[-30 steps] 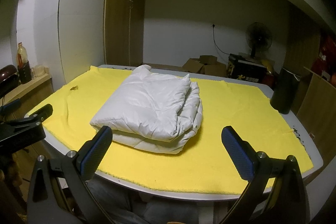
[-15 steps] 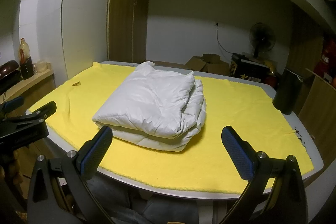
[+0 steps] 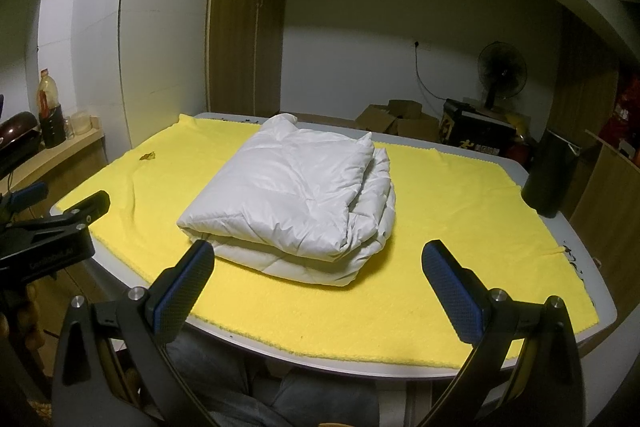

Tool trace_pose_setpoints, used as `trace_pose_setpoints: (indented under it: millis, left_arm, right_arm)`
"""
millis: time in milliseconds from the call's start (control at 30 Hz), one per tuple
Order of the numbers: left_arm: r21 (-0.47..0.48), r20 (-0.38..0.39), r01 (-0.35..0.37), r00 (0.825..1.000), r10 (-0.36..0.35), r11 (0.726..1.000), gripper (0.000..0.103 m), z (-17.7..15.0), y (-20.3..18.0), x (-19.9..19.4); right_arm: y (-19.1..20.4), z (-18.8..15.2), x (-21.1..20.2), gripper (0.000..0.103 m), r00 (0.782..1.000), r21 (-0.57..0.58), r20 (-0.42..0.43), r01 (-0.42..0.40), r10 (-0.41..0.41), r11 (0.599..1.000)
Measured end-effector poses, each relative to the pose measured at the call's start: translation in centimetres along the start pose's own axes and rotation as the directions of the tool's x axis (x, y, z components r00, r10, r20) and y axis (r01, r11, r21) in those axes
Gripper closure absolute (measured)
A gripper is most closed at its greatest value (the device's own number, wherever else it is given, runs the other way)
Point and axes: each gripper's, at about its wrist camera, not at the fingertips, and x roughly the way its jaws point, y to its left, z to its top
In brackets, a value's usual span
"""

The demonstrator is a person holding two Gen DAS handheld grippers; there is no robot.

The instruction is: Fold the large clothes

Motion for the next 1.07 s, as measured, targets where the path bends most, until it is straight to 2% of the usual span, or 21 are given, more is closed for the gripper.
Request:
trace_pose_setpoints:
  millis: [900,1067]
  left_arm:
    - [0.005,-0.041,0.022,0.999,-0.022,1.0,0.0,-0.34,0.15,0.78]
    - [0.03,-0.009,0.055,0.998,-0.054,0.998,0.0,-0.28,-0.29,0.18]
  right_arm:
    - [-0.61,-0.67,0.3,0.0,1.0,-0.012,-0.023,-0.015,0.015,1.0]
    - [-0.52,-0.68,0.33,0.0,1.0,-0.012,-0.025,-0.014,0.014,1.0]
